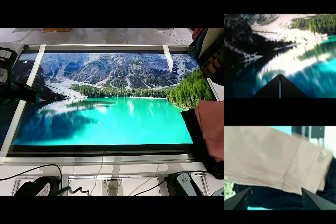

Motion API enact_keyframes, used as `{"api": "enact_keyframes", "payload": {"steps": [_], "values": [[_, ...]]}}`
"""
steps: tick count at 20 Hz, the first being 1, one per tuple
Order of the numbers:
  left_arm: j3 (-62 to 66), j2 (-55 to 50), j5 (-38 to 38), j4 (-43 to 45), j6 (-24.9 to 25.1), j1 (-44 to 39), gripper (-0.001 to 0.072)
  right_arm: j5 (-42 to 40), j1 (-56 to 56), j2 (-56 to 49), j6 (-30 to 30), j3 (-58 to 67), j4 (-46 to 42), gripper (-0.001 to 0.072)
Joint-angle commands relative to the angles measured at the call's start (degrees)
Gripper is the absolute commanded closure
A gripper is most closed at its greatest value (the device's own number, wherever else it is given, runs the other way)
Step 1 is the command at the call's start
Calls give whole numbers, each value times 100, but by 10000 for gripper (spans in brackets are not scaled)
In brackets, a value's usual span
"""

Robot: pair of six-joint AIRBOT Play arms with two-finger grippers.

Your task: Fold the clothes and pants, and hang the long-sleeved shirts on hangers.

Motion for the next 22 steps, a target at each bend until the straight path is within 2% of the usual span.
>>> {"api": "enact_keyframes", "payload": {"steps": [1, 2, 3, 4, 5, 8, 10, 11, 15, 17, 19, 22], "values": [[4, 4, 0, 2, 2, 7, 701, 149, -22, 37, 87, 2, -37, 38], [4, 4, 0, 4, 2, 7, 700, 166, -20, 37, 52, 2, 90, 126], [4, 4, 0, 4, 2, 7, 700, 160, 2, 37, -55, 2, 420, 372], [4, 4, 0, 2, 2, 7, 701, 120, 105, 37, -61, 2, 846, 552], [4, 4, 2, 2, 2, 7, 700, -15, 319, 37, -212, 2, 1397, 680], [4, 4, 0, 4, 2, 7, 701, -728, 1523, 37, -1366, 2, 2835, 686], [4, 4, 0, 2, 2, 7, 701, -870, 2743, 37, -2306, 2, 3075, 686], [4, 4, 0, 2, 2, 7, 701, -772, 3453, 37, -2610, 2, 2883, 686], [4, 4, 2, 2, 2, 7, 701, -127, 5960, 37, -2664, 2, 1250, 686], [4, 4, 0, 2, 2, 7, 701, 20, 6767, 37, -2911, 2, 109, 686], [4, 4, 0, 2, 2, 7, 700, -61, 6951, 37, -2776, 2, -929, 686], [4, 4, 0, 2, 2, 7, 700, -96, 6671, 37, -2656, 2, -1058, 686]]}}
